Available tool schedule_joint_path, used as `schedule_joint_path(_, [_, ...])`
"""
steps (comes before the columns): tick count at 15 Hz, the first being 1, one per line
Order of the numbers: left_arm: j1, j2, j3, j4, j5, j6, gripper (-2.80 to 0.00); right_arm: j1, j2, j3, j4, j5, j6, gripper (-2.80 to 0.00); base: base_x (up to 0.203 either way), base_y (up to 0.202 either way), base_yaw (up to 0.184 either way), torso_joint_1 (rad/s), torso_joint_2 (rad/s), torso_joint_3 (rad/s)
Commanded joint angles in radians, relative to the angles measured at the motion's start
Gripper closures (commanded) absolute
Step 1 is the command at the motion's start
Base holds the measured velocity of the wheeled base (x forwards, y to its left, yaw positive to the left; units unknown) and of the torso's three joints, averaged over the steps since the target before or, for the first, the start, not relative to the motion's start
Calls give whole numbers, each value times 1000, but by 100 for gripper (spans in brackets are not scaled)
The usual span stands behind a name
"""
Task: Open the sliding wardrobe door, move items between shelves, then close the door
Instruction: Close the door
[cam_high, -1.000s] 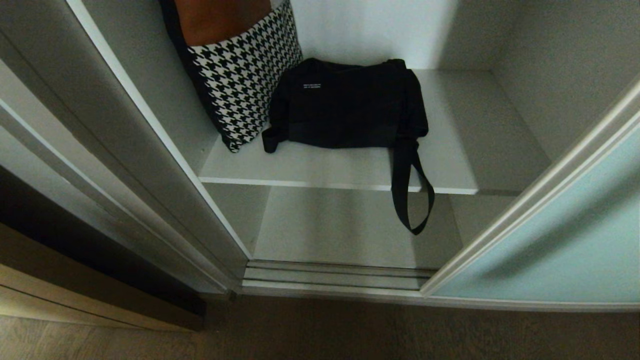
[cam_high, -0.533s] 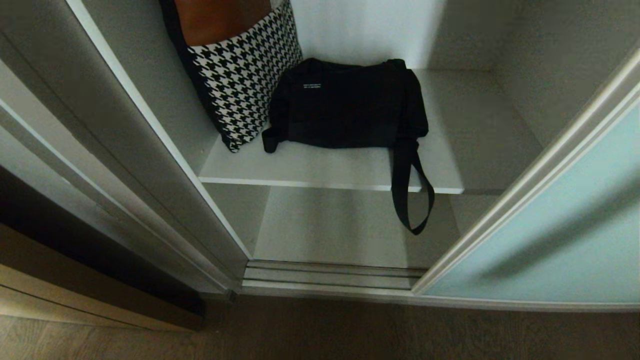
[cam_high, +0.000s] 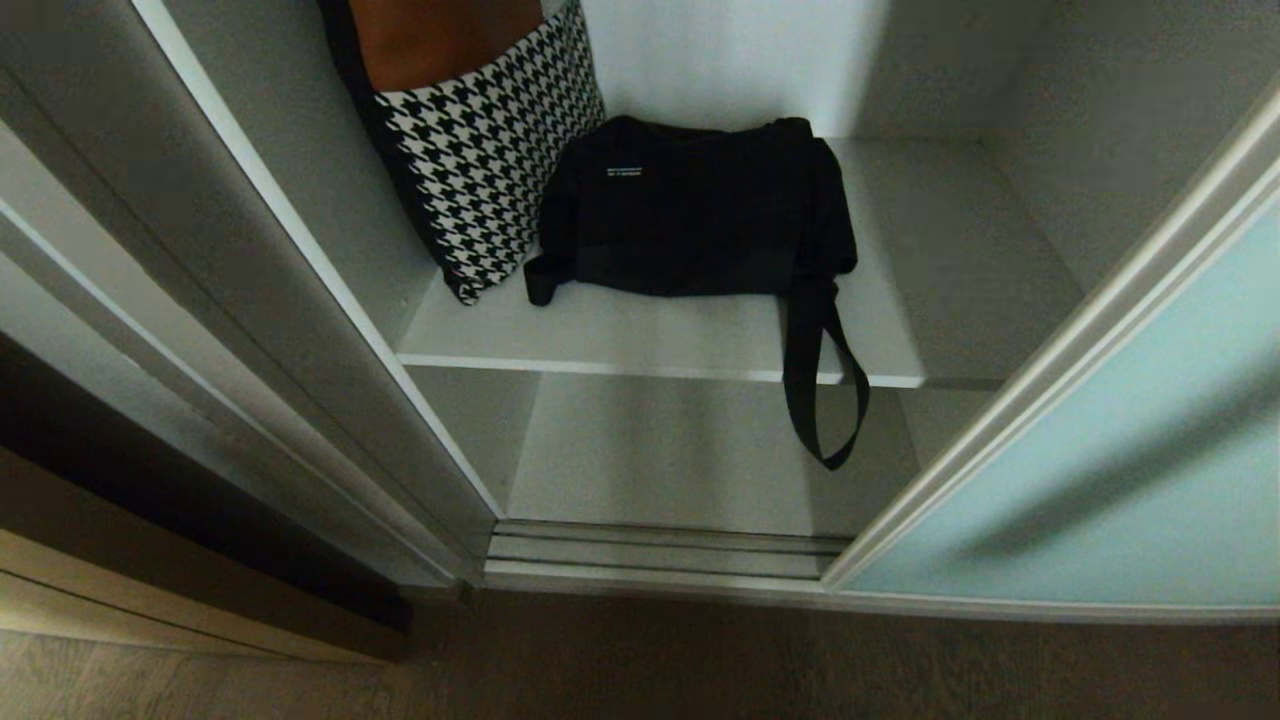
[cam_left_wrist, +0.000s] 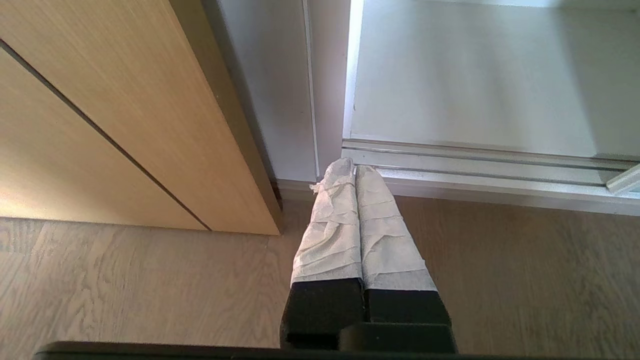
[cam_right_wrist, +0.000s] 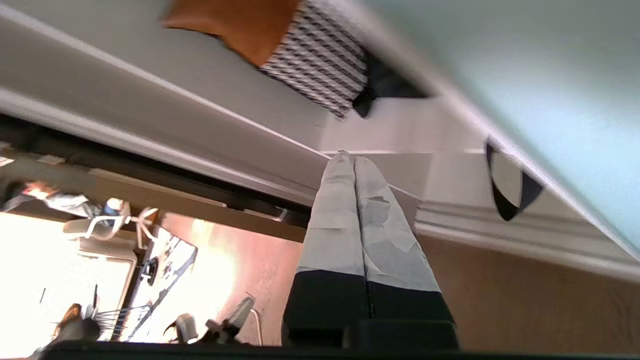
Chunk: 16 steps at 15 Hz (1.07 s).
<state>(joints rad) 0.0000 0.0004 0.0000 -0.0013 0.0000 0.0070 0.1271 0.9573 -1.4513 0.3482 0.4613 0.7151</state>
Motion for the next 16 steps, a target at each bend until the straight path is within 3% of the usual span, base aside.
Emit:
schedule_joint_path(1, [0, 1, 0, 0, 0, 1, 0, -56, -95, 5, 5, 1, 5, 0, 0, 0, 0, 0, 0, 0])
schedule_joint_path(5, [0, 3, 0, 0, 0, 1, 0, -149, -75, 10, 6, -1, 6, 0, 0, 0, 0, 0, 0, 0])
schedule_joint_path(16, [0, 1, 0, 0, 0, 1, 0, -164, 86, -12, -9, -12, 10, 0, 0, 0, 0, 0, 0, 0])
